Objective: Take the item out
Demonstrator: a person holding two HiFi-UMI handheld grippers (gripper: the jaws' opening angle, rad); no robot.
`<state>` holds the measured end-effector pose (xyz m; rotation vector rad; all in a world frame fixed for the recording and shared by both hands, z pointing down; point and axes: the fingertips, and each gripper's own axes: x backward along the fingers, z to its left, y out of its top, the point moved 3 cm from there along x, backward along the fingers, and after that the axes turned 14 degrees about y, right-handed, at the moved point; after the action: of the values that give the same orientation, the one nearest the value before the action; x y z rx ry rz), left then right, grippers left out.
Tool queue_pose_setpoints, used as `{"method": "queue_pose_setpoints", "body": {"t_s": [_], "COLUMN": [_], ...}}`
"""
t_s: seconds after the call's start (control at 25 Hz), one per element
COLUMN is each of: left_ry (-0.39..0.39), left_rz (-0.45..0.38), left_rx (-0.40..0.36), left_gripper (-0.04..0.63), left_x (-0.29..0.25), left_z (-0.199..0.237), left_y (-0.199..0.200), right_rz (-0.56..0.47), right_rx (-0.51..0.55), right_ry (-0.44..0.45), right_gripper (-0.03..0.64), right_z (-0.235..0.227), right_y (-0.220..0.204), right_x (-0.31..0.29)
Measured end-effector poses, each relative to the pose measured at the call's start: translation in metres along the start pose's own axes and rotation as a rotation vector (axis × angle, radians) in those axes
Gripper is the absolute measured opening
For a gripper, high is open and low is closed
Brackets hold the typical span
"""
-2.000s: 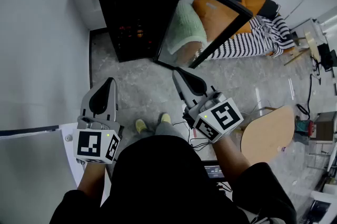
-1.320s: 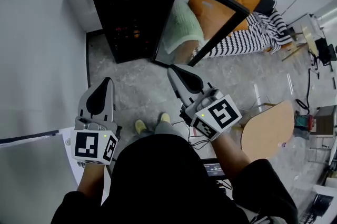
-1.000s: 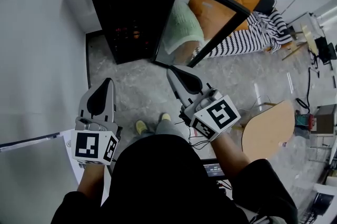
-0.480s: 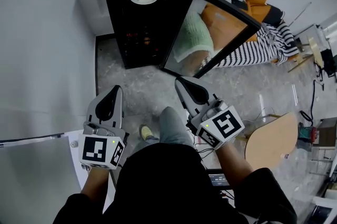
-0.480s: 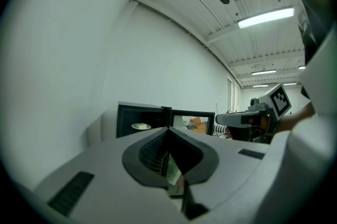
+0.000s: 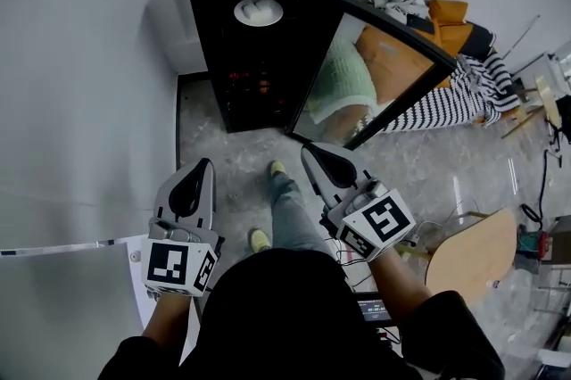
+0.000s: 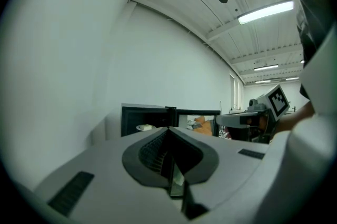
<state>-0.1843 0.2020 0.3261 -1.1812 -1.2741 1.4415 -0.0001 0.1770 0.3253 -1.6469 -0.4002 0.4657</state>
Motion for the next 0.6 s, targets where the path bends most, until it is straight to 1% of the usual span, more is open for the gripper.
{"method": "queue_pose_setpoints", "body": {"t_s": [0.24, 0.36, 0.6], "left_ry": [0.003, -0.002, -0.003], "left_rz": [0.010, 0.010, 0.037], "left_rx": [-0.015, -0.023, -0.020], "left_gripper": [0.008, 0.008, 0.008], "left_x": [-0.031, -0.051, -0.096], "left_z": [0.004, 0.005, 0.013], "left_y": [0.007, 0.008, 0.008], "right_rz": [-0.004, 0.009, 0.020], "right_rx": [-0.031, -0.038, -0.057], "right_ry": [0.019, 0.020, 0.015], "right_gripper": [0.006, 0.006, 0.006], "right_z": [-0.028, -0.046, -0.088], "right_y": [0.003, -0.001, -0.004], "right_x": [-0.018, -0.028, -0.050]}}
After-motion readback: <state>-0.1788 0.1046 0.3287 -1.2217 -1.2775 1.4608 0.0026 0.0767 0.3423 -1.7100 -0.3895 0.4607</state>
